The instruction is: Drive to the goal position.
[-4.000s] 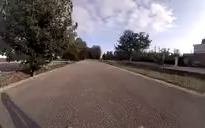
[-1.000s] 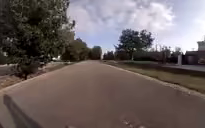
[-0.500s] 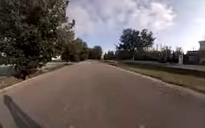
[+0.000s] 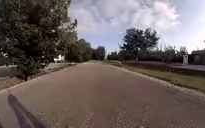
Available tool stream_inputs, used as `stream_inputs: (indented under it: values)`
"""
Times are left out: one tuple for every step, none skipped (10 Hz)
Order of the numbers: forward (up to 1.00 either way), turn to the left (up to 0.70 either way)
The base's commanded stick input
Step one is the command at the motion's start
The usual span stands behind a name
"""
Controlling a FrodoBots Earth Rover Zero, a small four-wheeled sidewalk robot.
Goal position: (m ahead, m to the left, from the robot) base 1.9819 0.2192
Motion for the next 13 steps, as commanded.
stream_inputs:
  values:
    - [0.70,0.00]
    - [0.70,0.00]
    - [0.70,0.00]
    - [0.70,0.00]
    - [0.70,0.00]
    - [0.70,0.00]
    - [0.70,0.00]
    - [0.70,0.00]
    - [0.70,0.00]
    - [0.70,0.00]
    - [0.70,0.00]
    - [0.70,0.00]
    - [0.70,0.00]
